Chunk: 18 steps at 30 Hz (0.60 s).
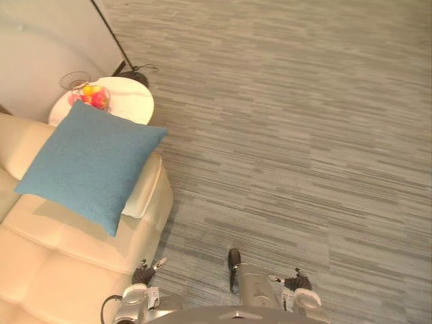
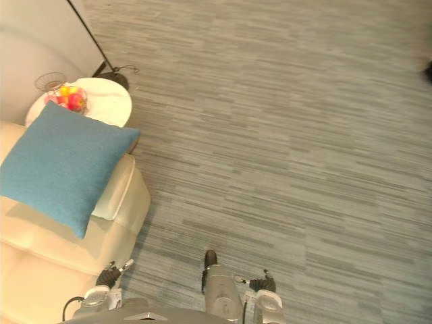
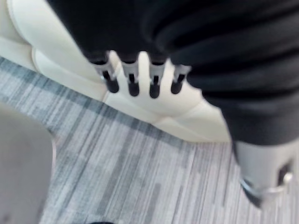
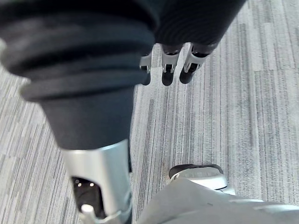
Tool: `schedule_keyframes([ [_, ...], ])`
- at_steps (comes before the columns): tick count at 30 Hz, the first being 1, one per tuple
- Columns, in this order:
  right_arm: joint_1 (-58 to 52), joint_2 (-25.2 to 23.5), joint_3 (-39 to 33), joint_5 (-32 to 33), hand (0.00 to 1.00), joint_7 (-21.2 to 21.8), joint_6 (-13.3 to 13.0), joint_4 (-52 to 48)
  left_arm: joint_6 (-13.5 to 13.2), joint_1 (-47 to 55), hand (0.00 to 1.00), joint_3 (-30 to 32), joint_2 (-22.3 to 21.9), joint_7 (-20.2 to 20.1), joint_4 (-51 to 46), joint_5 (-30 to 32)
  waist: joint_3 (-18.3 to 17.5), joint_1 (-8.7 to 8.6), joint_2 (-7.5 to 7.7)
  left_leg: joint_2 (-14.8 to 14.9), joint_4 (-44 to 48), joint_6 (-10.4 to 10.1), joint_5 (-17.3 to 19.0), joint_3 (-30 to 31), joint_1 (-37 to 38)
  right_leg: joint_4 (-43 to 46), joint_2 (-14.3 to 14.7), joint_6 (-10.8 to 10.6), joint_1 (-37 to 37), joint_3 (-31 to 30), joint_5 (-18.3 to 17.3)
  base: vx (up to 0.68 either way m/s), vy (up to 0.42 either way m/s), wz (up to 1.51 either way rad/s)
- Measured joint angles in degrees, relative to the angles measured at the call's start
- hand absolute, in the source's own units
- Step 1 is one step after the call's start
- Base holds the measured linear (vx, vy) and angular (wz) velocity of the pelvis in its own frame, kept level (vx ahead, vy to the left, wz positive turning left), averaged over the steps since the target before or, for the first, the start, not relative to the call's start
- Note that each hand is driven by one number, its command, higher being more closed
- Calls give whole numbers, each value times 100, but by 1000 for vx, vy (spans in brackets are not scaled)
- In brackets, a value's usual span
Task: Pick up cushions and gather them together orderly.
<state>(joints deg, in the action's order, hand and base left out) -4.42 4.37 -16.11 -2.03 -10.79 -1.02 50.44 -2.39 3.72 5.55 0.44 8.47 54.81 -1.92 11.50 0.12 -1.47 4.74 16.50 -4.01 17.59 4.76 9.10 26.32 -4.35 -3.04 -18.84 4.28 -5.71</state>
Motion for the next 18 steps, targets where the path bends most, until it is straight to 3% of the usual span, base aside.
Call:
schedule_keyframes([
  [1, -9, 10, 3, 0, 0, -4, 0, -7, -1, -5, 0, 38, -25, 3, -11, -4, 1, 9, -15, 50, 341, -83, -48, -14, -103, 118, -34, 69, 95, 144, -185, 333, -238, 74],
  [3, -73, -24, 23, 7, 0, -56, -1, -126, 0, -45, 0, 203, -40, 3, -130, -16, 9, 32, -9, 426, 2291, -488, -289, -310, -1038, -79, -66, 206, 622, 669, -423, 324, -219, 94],
  [4, -95, -44, 23, 13, 0, -65, -1, -169, 0, -42, 0, 226, -48, 3, -180, -17, 8, 41, -31, 562, 2608, -454, -270, -492, -1201, -156, -65, 229, 748, 780, -442, 303, -170, 101],
  [5, -148, -110, 32, 51, 0, -66, -18, -247, -2, -50, 0, 220, -41, -2, -260, -18, 14, 113, -7, 891, 3111, -258, -162, -1104, -1580, -435, -75, 254, 1187, 1123, -465, 233, -107, 97],
  [8, -150, -177, 41, 63, 0, -65, -37, -247, -11, -70, 0, 141, -54, -1, -319, -18, -36, 197, -20, 946, 2346, -25, -109, -1963, -1919, -892, -217, 175, 1687, 1669, -418, 199, -22, 107],
  [10, -120, -158, 39, 62, 0, -61, -33, -210, -5, -71, 0, 56, -56, -4, -258, -13, -101, 230, -137, 767, 827, 223, -807, -2376, -2154, -1050, -294, -60, 1845, 2127, -448, 230, 116, 115],
  [14, 28, -410, 171, 67, 0, -60, -1, -172, -6, -98, 0, 58, 163, 3, -247, -15, -131, 404, 189, 248, 296, 301, -1115, -2419, -2095, -1630, -462, -293, 2099, 2185, -262, 189, 107, 66],
  [18, 86, -351, 198, 40, 0, -59, -1, -70, -13, -50, 0, 96, 169, 6, -179, -14, -139, 399, 212, 14, 308, 462, -944, -2394, -1800, -1231, -723, -371, 2290, 2129, -365, 117, 81, 26],
])
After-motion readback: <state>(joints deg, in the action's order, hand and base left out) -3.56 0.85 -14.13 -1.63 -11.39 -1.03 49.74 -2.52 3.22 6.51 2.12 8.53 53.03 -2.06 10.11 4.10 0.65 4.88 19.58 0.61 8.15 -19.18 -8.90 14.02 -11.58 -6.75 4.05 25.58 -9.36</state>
